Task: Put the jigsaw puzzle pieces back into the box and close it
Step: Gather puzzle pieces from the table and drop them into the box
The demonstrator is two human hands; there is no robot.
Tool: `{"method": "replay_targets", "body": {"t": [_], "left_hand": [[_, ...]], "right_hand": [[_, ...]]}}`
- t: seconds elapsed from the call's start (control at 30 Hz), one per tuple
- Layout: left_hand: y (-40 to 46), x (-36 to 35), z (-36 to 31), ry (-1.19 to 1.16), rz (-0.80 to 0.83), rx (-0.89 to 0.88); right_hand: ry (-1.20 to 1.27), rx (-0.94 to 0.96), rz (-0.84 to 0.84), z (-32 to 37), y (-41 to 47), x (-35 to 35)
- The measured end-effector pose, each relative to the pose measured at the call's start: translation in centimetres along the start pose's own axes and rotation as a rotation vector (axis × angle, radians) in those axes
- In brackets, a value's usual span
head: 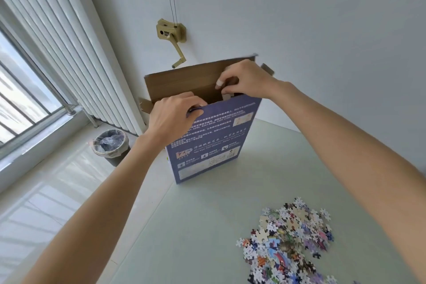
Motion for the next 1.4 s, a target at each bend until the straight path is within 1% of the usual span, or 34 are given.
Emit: {"method": "replay_targets", "body": {"t": [0.07,0.17,0.23,0.33,0.47,0.67,0.83,0.9,1.03,1.3,1.4], "left_hand": [[-0.1,-0.3,-0.4,-0.006,0.004,-0.038],[-0.2,-1.0,-0.9,-0.018,0.0,-0.039],[-0.1,-1.3,-1.4,-0.024,-0.032,-0.041],[0.4,-1.4,-2.1,-0.049,-0.095,-0.046],[1.6,-1.8,-4.4,-0.101,-0.127,-0.086],[3.5,-4.4,-8.2,-0.137,-0.032,-0.173],[4.0,-5.1,-9.0,-0.12,-0.039,-0.222],[4.1,-5.1,-8.8,-0.122,-0.034,-0.21],[4.2,-5.1,-8.0,-0.148,0.007,-0.127],[3.2,-4.6,-8.9,-0.112,-0.005,-0.159],[2.7,-4.5,-9.3,-0.088,-0.033,-0.187]], "right_hand": [[-0.038,-0.022,-0.01,-0.2,-1.3,0.4],[-0.068,-0.053,-0.052,-0.3,-4.0,1.0],[-0.045,-0.083,-0.093,0.0,-6.0,1.5],[-0.018,-0.131,-0.071,-0.2,-8.4,1.7],[-0.192,-0.183,-0.124,-1.7,-11.0,2.3],[-0.304,-0.345,-0.19,-4.3,-15.2,2.9],[-0.339,-0.361,-0.29,-4.4,-16.8,2.8],[-0.363,-0.354,-0.307,-4.2,-16.7,2.8],[-0.369,-0.366,-0.328,-3.5,-16.3,2.2],[-0.273,-0.428,-0.418,-3.0,-17.8,2.1],[-0.247,-0.423,-0.456,-2.5,-18.5,2.0]]}}
Point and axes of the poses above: each hand's wrist, its own y-axis towards the middle knuckle, its own x-axis out of the back of the hand, z = x × y, the point moved 4 cm from there along y, towards the middle knuckle, and after that the axes turned 5 degrees about -x, right-handed, at the moved point
